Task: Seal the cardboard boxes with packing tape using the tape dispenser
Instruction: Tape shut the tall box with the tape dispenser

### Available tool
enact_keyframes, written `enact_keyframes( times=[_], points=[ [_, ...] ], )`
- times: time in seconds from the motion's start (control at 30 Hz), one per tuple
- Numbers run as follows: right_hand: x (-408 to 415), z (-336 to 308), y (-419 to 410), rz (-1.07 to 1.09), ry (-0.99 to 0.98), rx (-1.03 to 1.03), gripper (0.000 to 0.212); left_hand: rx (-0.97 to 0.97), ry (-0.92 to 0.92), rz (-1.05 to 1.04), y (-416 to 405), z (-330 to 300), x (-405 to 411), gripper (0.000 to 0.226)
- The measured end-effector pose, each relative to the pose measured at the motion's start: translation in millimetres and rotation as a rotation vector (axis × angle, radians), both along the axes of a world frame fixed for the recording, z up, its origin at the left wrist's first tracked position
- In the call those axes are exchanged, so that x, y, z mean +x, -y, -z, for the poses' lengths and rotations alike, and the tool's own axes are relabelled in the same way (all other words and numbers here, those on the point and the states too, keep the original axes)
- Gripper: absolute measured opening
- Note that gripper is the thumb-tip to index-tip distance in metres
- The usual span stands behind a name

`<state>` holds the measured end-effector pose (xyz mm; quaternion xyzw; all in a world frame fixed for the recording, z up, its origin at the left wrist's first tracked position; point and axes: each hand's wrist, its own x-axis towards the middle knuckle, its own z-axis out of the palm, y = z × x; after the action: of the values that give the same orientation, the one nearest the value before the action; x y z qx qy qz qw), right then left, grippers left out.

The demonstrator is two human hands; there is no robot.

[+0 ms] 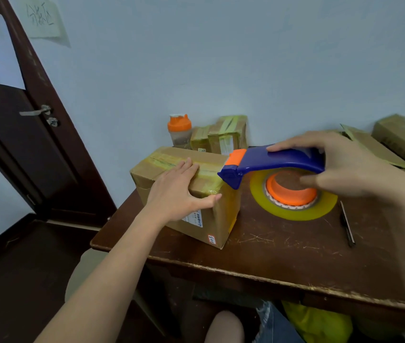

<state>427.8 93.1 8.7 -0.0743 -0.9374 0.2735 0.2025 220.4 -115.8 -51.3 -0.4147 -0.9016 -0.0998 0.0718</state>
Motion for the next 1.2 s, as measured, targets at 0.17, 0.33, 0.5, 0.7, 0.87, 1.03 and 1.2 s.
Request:
enact_keyframes(
  times=[0.17,0.33,0.5,0.7,0.87,1.03,1.2],
  points=[
    [13,8,-1,0.004,0.001,-0.013,0.071,0.017,0.016,0.016,-1,2,0,0.111],
    [17,13,7,-0.009,-0.063,-0.052,0.068,-0.001,0.036,0.012,-1,-1,0,0.100],
    [26,12,1,0.011,-0.058,-0.089,0.067,0.012,0.057,0.005,-2,-2,-5,0.094],
    [30,26,-3,-0.003,-0.036,-0.124,0.061,0.012,0.020,0.061,-8,0,3,0.089],
    [28,54,-13,-0.045,0.028,-0.181,0.067,-0.032,-0.005,0.091,-11,0,6,0.079],
    [29,70,-14,-0.136,0.076,-0.311,0.068,-0.097,0.017,0.112,-12,-2,3,0.074],
    [27,73,-11,-0.132,0.188,-0.355,0.078,-0.139,0.016,0.113,-14,-2,3,0.070]
  ],
)
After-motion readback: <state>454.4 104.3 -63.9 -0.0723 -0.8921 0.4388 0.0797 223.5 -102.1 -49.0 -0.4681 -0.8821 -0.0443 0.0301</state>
